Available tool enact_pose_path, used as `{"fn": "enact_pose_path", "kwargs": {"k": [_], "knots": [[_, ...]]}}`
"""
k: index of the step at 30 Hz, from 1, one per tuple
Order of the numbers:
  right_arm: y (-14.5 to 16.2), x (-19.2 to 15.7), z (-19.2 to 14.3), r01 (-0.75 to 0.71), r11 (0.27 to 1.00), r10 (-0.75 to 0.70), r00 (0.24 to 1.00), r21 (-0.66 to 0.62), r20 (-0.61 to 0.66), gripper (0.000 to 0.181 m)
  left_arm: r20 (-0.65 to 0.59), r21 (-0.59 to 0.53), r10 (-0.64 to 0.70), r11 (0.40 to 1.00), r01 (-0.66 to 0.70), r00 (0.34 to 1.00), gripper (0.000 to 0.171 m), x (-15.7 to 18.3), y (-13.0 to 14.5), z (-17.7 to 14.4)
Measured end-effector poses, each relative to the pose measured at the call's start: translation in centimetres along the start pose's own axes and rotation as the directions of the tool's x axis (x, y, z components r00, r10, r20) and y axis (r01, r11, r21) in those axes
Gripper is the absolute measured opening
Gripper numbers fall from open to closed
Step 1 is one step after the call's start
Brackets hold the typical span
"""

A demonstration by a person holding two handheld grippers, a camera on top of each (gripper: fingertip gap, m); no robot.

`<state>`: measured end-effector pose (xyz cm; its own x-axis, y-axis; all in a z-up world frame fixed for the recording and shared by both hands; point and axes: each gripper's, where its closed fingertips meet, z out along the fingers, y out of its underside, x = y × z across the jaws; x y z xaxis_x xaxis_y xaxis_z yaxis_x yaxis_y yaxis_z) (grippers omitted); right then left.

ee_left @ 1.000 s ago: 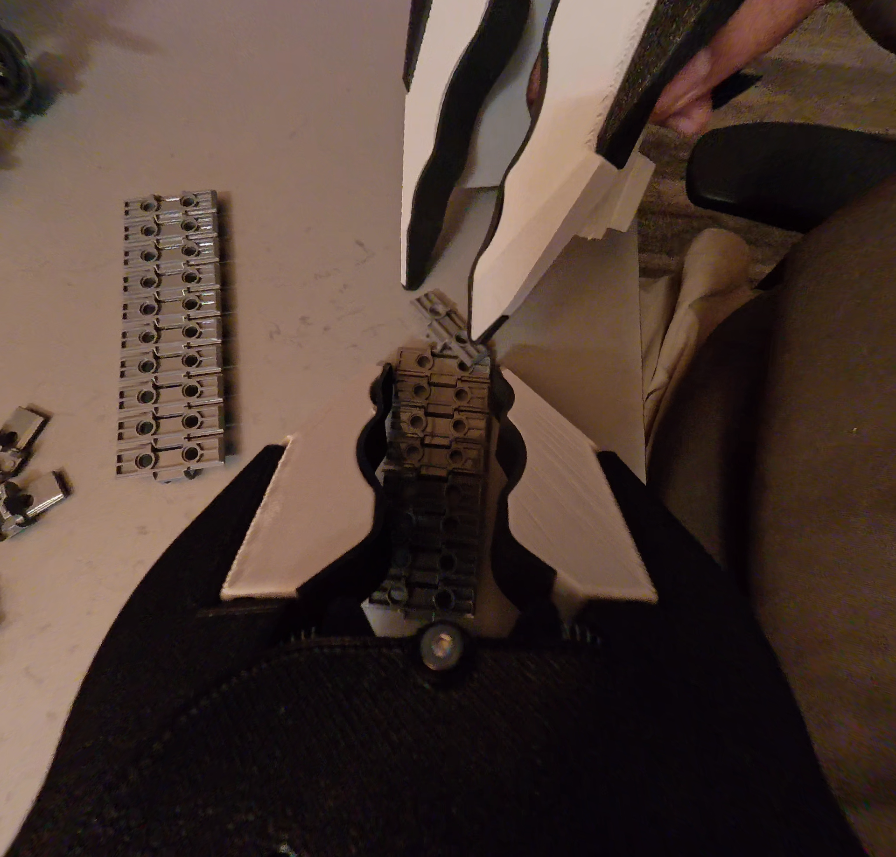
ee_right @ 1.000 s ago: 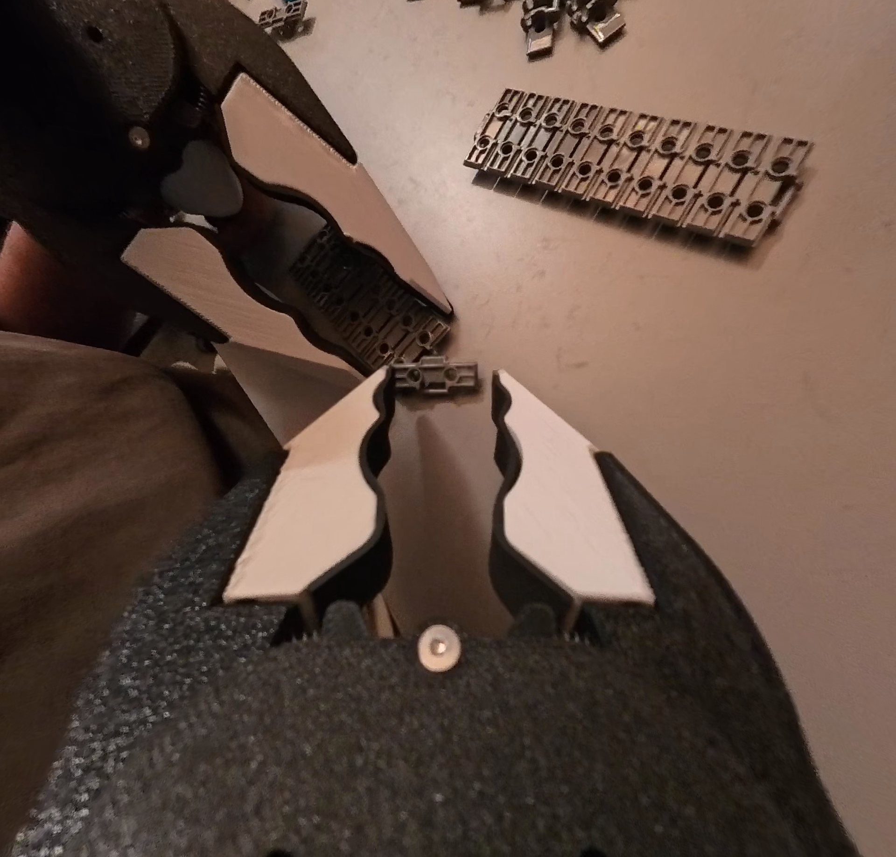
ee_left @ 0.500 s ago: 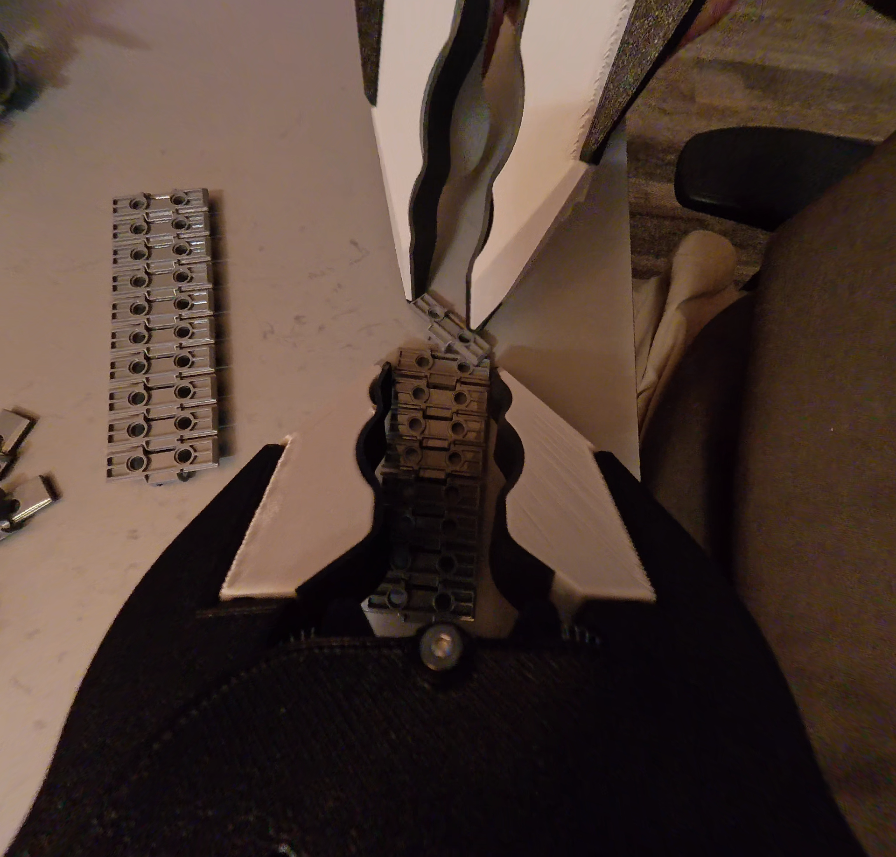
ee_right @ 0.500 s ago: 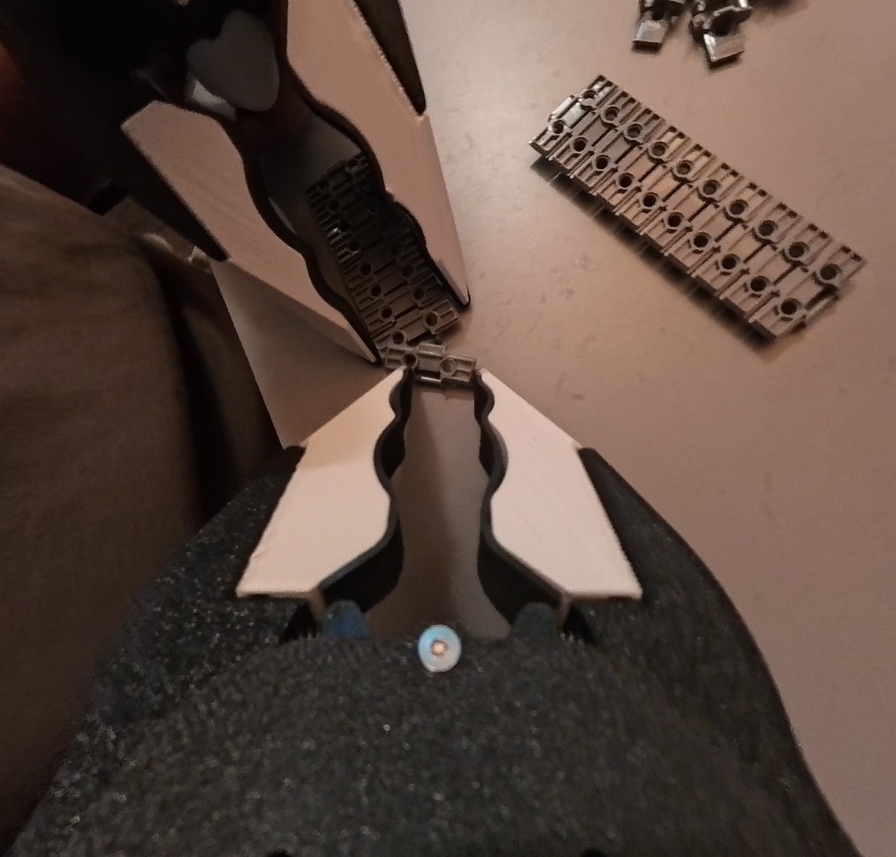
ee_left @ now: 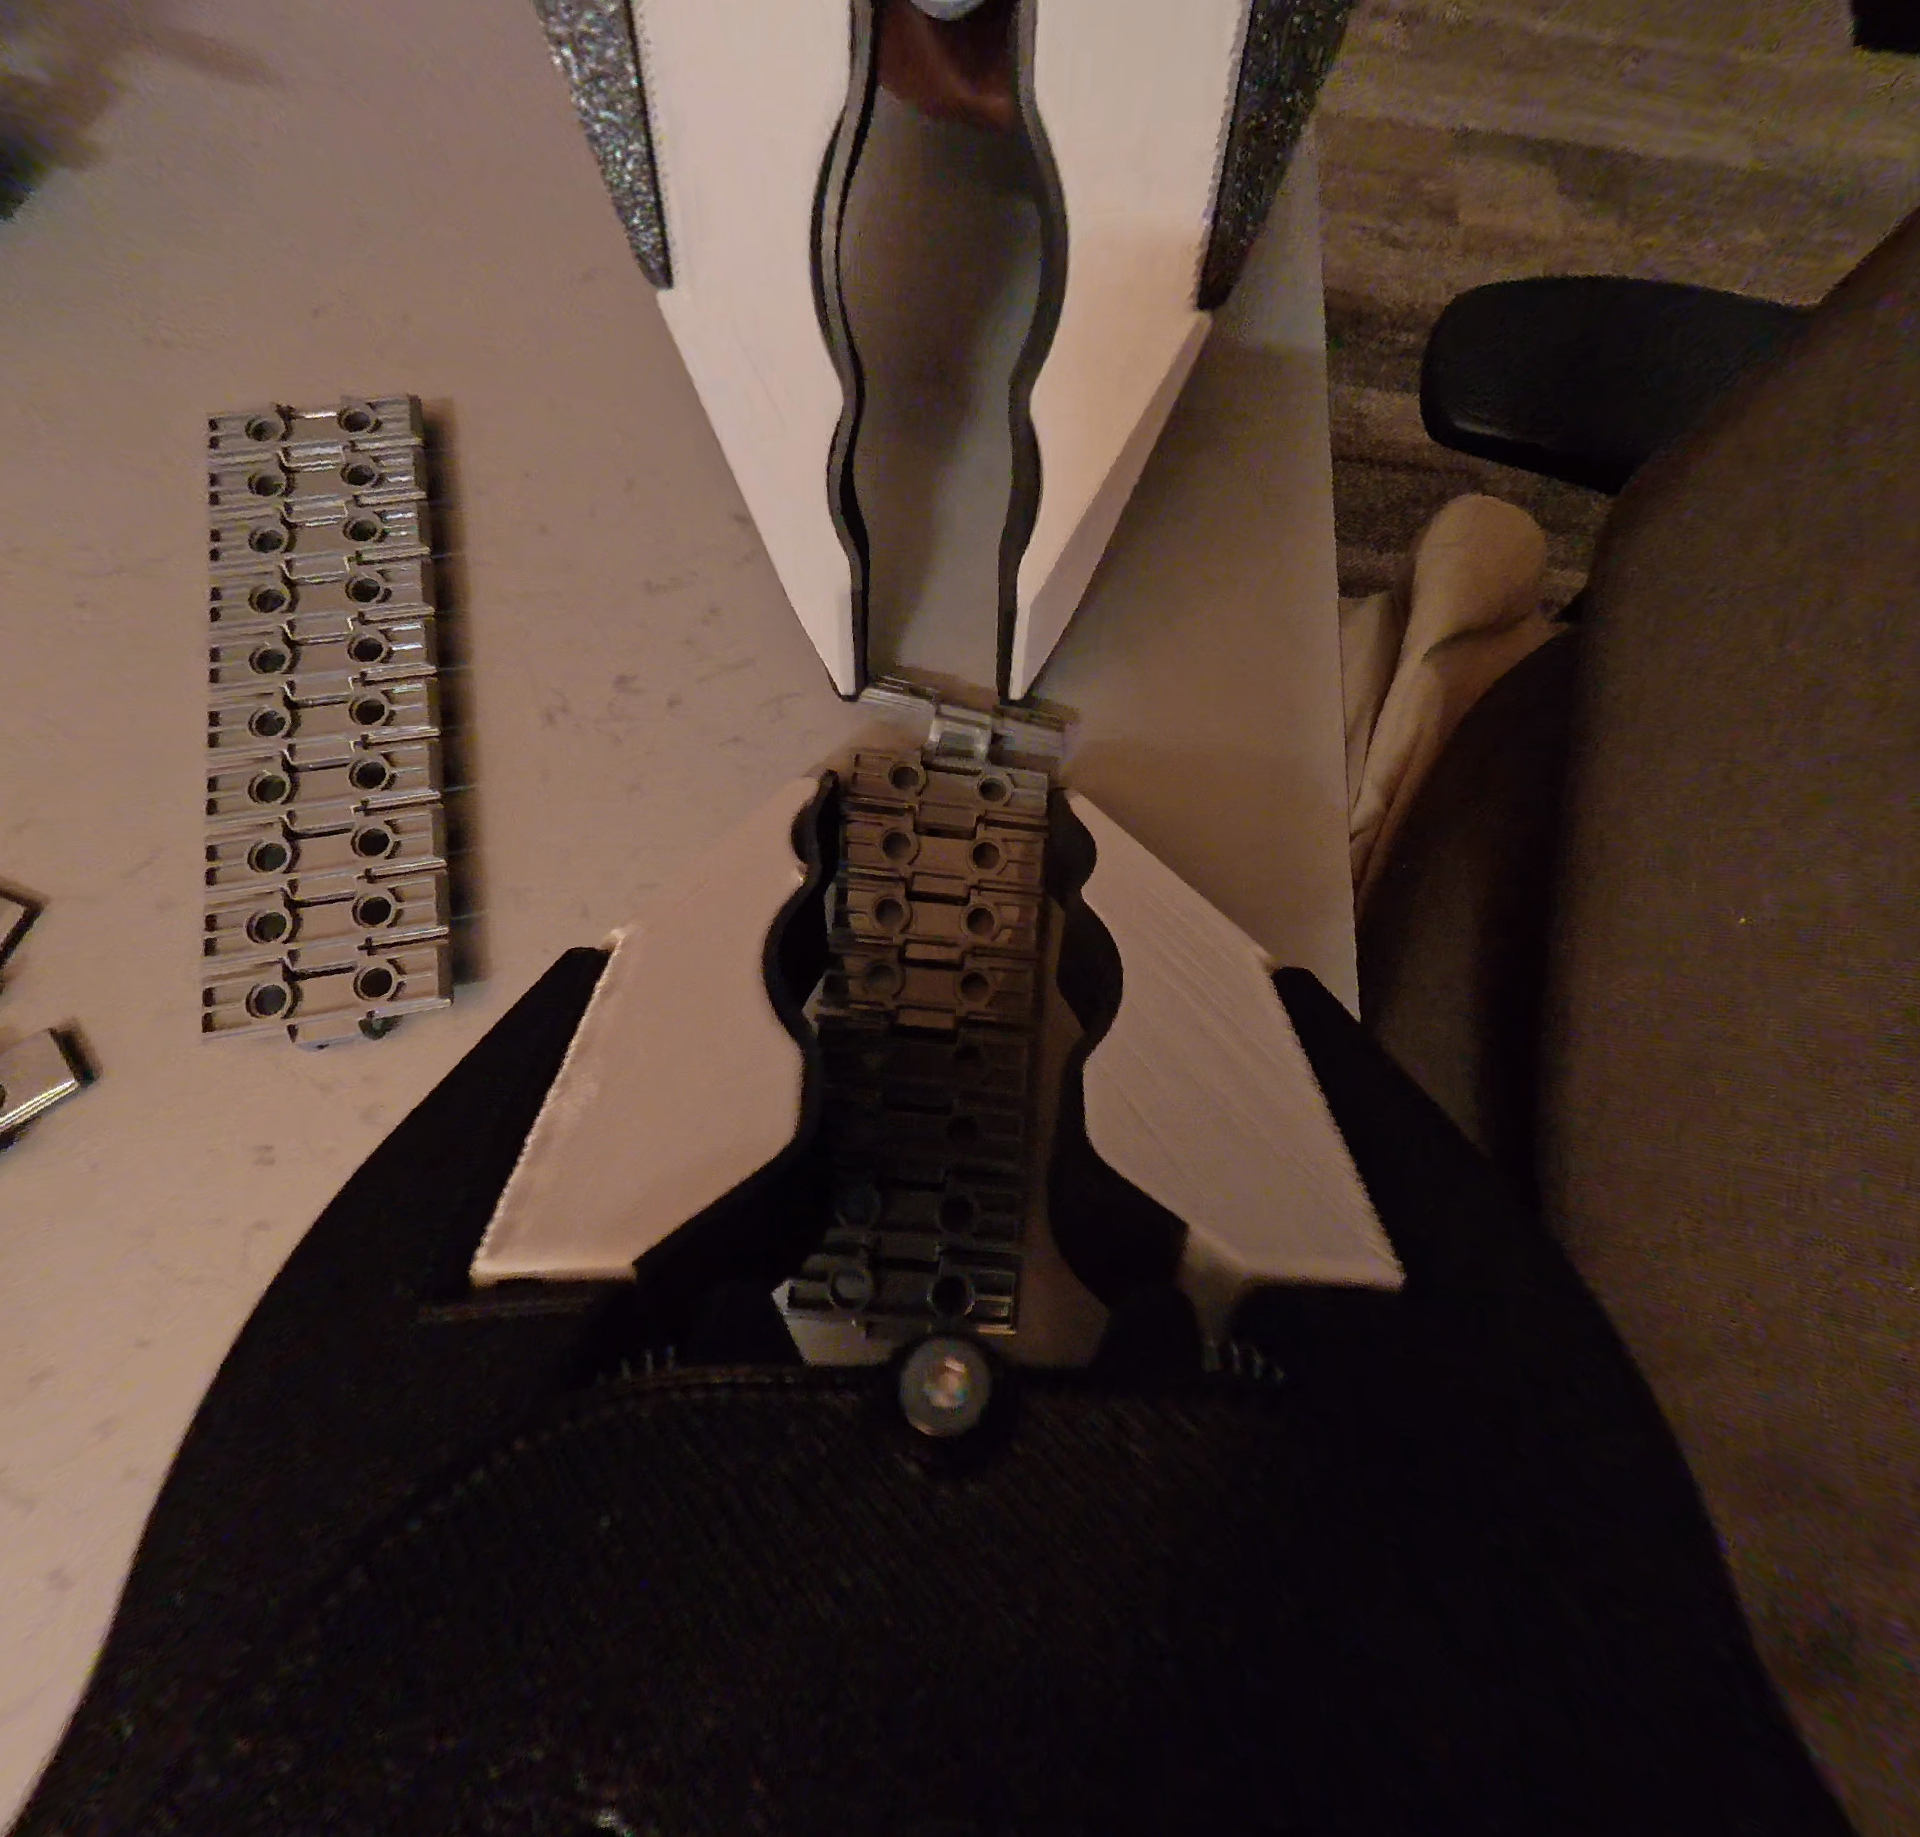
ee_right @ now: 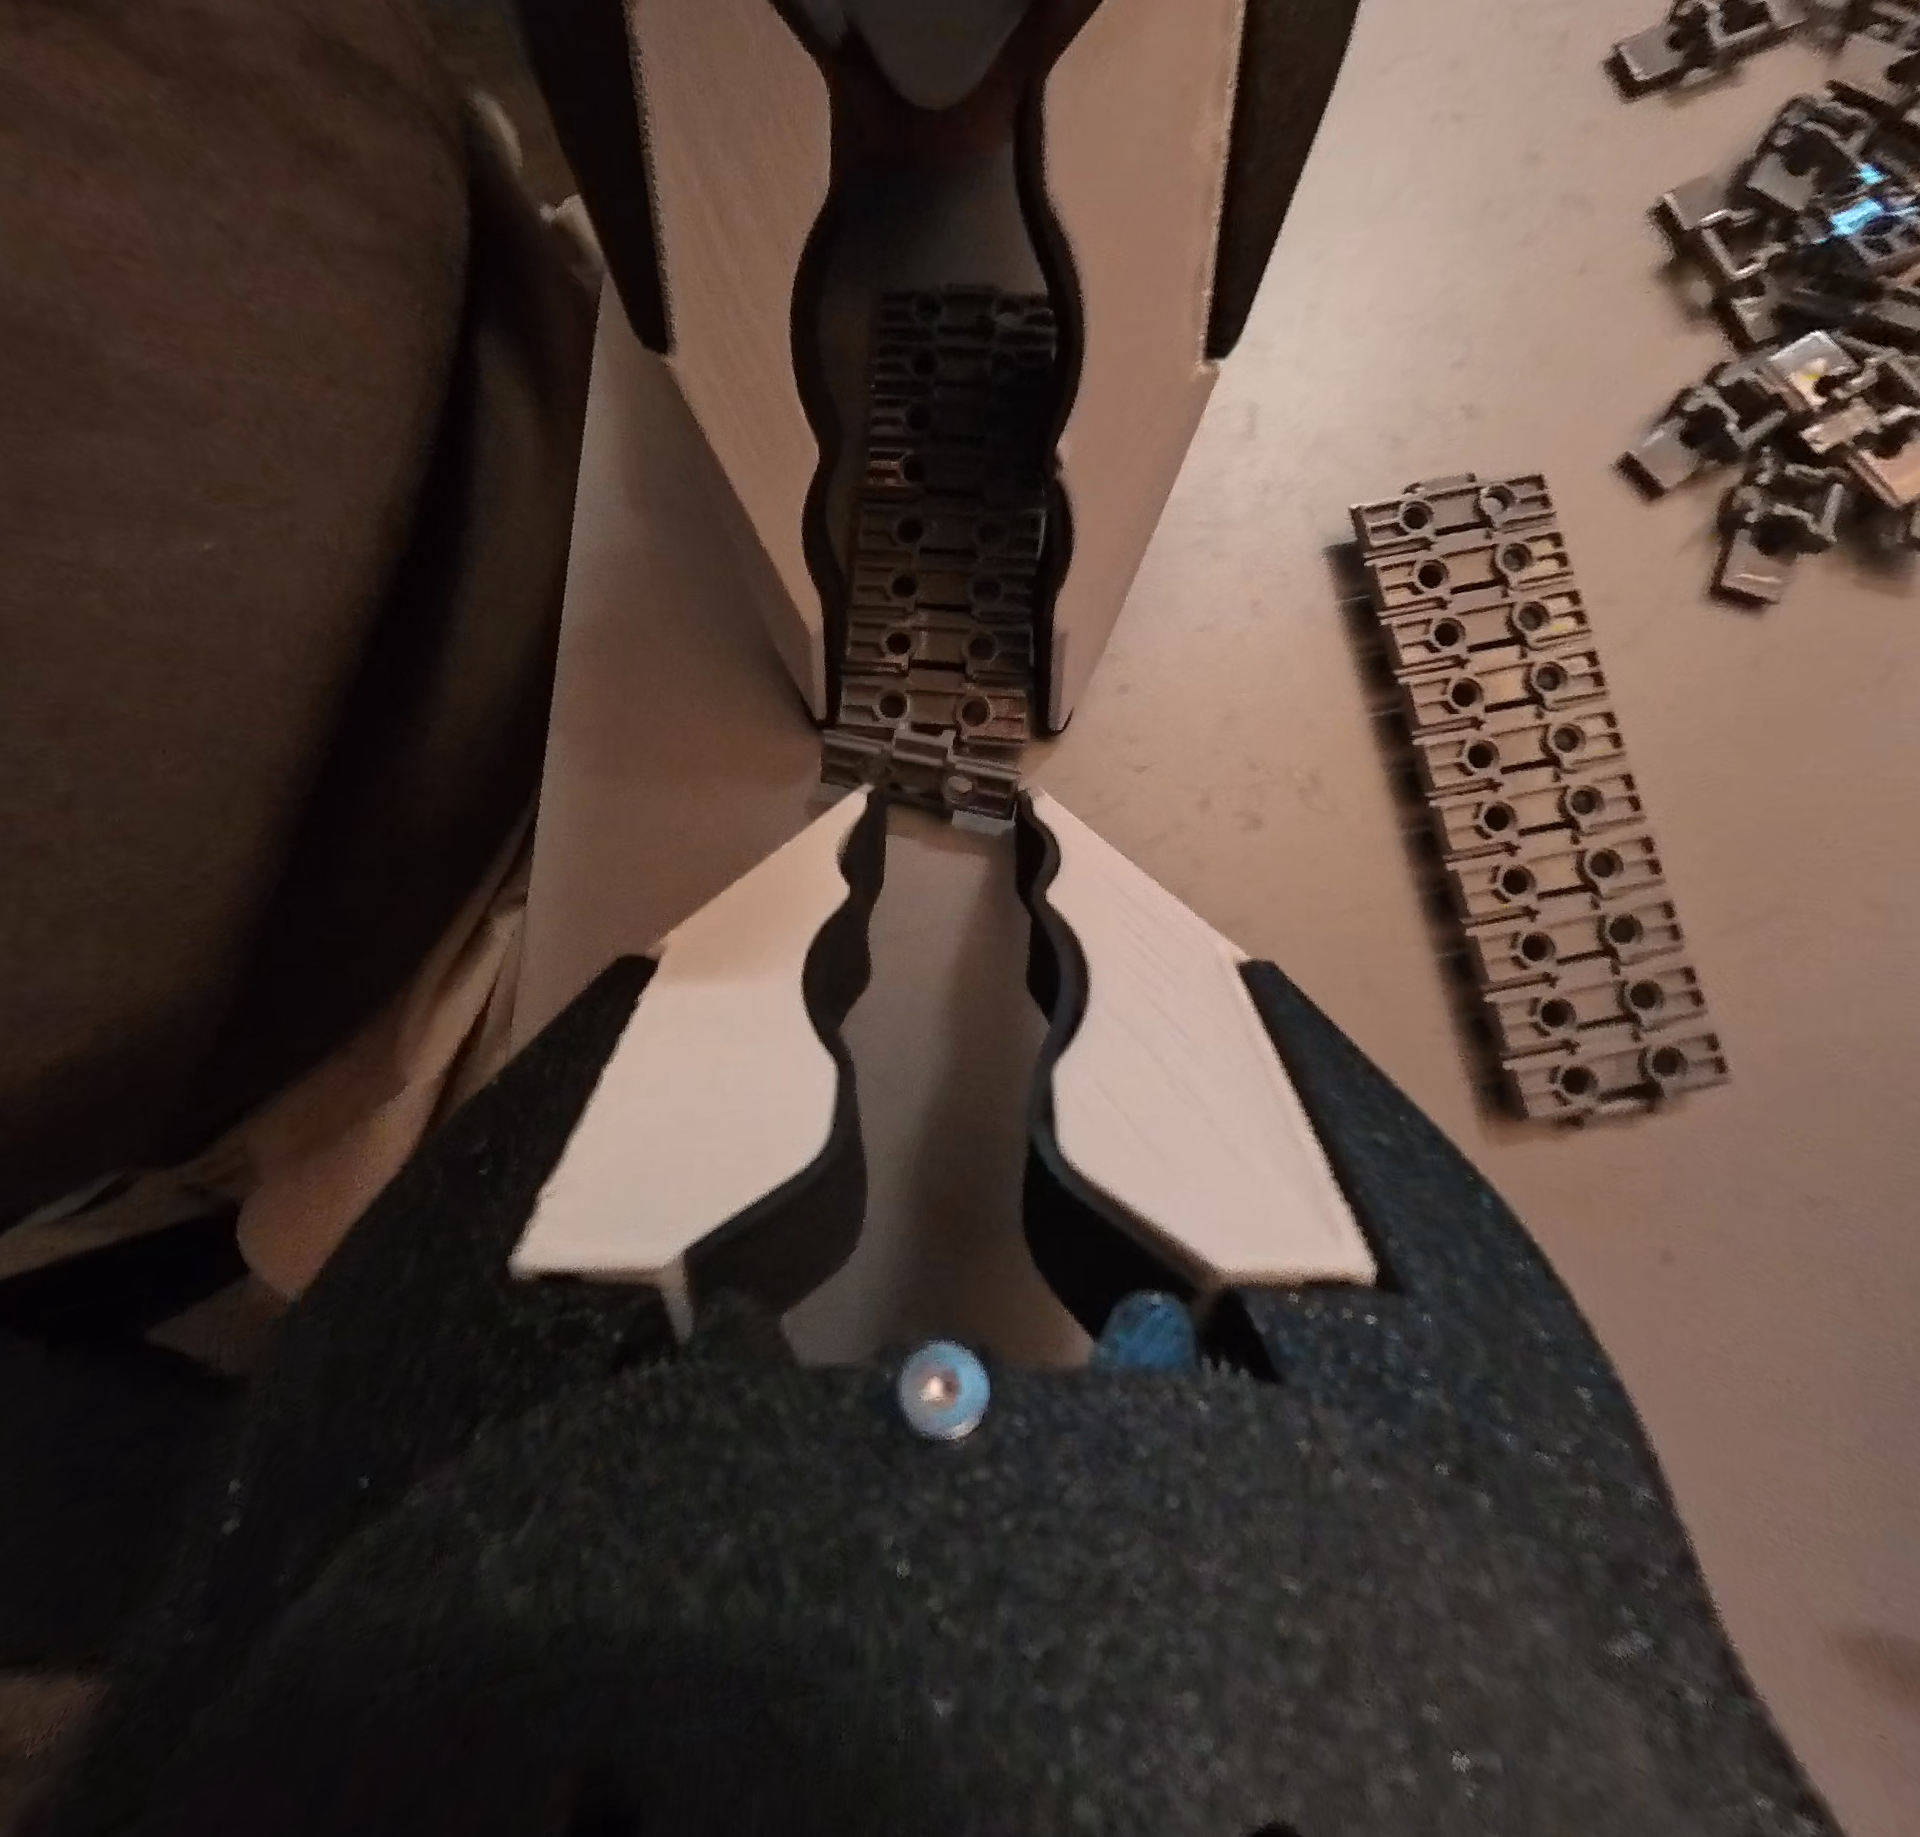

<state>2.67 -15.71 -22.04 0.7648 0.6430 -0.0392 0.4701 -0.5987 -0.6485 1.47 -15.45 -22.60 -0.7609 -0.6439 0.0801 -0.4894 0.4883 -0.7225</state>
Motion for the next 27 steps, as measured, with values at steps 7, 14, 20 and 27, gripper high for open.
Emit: {"fn": "enact_pose_path", "kwargs": {"k": [7, 14, 20, 27], "knots": [[0.2, 0.2, 0.1, 0.054, 0.994, -0.052, 0.998, -0.095, 0.027, 0.028, -0.012, 0.003, -0.012, 1.0, 0.012, 1.0, 0.037, 0.0, 0.0, 0.0], [0.0, 0.0, 0.0, 0.002, 0.997, -0.001, 1.0, -0.077, 0.012, 0.024, -0.015, 0.004, -0.014, 1.0, 0.014, 1.0, 0.037, 0.0, -0.1, -0.1], [0.6, 0.5, -0.6, -0.012, 0.996, 0.01, 1.0, -0.084, -0.03, 0.023, -0.021, 0.005, -0.013, 1.0, 0.013, 1.0, 0.039, 0.1, -0.1, -0.1], [0.0, 0.5, -0.9, -0.111, 0.994, 0.11, 0.991, -0.002, -0.081, 0.043, -0.033, 0.107, 0.015, 0.994, -0.011, 0.999, 0.05, 0.5, -1.2, -1.3]]}}
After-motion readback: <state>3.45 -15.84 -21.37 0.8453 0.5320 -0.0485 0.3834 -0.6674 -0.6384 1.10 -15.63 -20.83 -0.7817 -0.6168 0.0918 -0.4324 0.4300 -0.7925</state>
